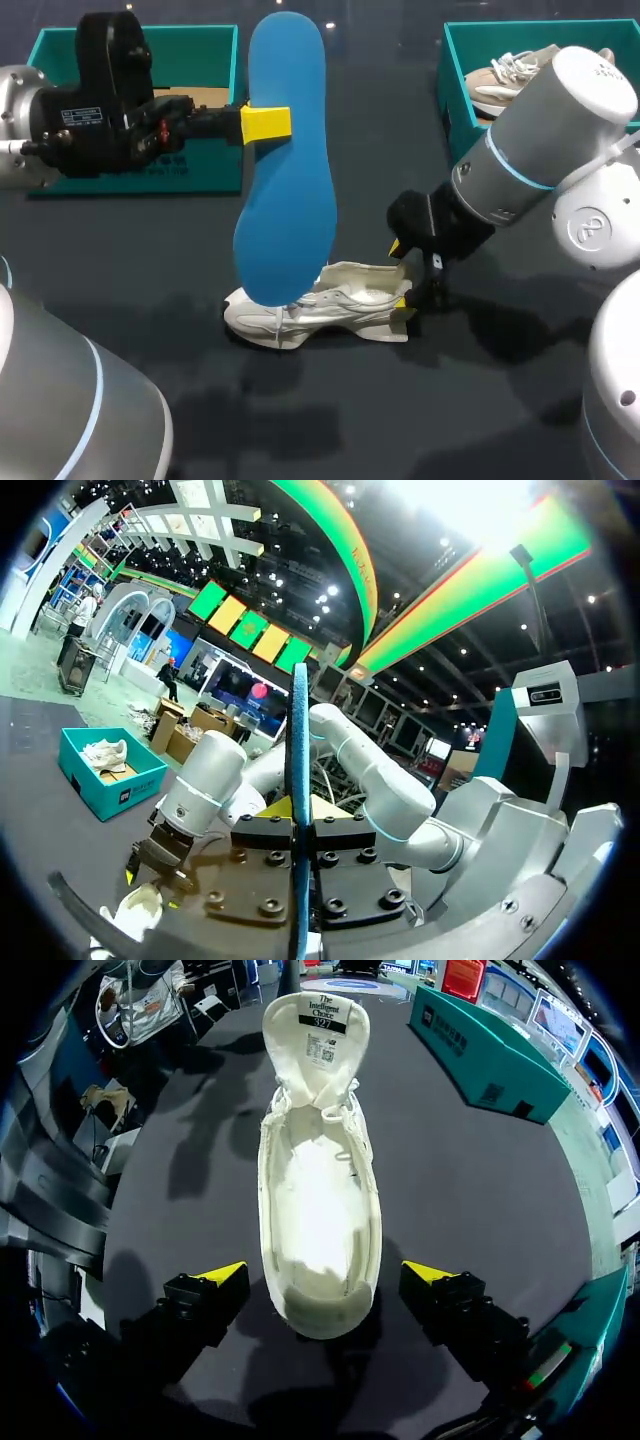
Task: Take the shoe out of the shoebox, open the shoe tongue, remove and reinsert the insole, then place the shoe into the shoebox
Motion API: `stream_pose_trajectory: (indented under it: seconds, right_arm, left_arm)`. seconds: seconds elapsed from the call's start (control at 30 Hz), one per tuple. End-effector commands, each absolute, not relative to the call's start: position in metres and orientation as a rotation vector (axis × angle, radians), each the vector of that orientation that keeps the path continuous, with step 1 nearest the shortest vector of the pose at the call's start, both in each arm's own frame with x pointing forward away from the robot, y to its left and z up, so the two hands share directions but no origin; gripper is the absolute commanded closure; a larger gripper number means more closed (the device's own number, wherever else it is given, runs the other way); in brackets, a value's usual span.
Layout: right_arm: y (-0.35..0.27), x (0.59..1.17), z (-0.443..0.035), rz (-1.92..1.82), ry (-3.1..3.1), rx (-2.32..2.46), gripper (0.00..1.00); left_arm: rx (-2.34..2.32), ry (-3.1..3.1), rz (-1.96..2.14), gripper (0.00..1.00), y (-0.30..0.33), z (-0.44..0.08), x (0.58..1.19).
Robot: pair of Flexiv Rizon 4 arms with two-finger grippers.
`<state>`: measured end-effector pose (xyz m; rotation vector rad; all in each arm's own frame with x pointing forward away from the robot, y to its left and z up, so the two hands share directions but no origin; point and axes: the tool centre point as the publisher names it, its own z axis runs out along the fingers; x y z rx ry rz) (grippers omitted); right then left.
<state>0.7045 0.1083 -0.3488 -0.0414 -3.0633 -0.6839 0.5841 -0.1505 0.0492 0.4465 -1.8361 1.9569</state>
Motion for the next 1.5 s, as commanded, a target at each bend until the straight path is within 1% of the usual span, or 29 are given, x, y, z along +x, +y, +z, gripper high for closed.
stream_pose_trajectory:
  seconds: [0.03, 0.1, 0.23, 0.5, 1.03, 1.27, 1.5]
  right_arm:
    - [0.112, 0.700, -0.332, -0.313, -3.106, -0.056, 0.00]
    - [0.114, 0.702, -0.329, -0.194, -3.071, -0.112, 0.00]
    - [0.118, 0.707, -0.326, -0.085, -3.045, -0.148, 0.00]
    - [0.134, 0.710, -0.328, -0.051, -3.102, -0.093, 0.00]
    - [0.141, 0.710, -0.331, 0.020, -3.109, -0.107, 0.00]
    - [0.141, 0.729, -0.329, 0.006, -3.127, -0.074, 0.00]
    - [0.152, 0.751, -0.341, -0.007, -3.117, -0.013, 0.00]
  left_arm:
    - [0.447, -1.838, 1.956, 1.00, -0.151, 0.049, 0.584]
    - [0.447, -1.838, 1.956, 1.00, -0.151, 0.049, 0.584]
    - [0.447, -1.838, 1.956, 1.00, -0.151, 0.049, 0.584]
    - [0.447, -1.838, 1.956, 1.00, -0.151, 0.049, 0.584]
    - [0.447, -1.838, 1.956, 1.00, -0.151, 0.049, 0.584]
    - [0.447, -1.838, 1.956, 1.00, -0.151, 0.049, 0.584]
    - [0.447, -1.838, 1.956, 1.00, -0.151, 0.049, 0.584]
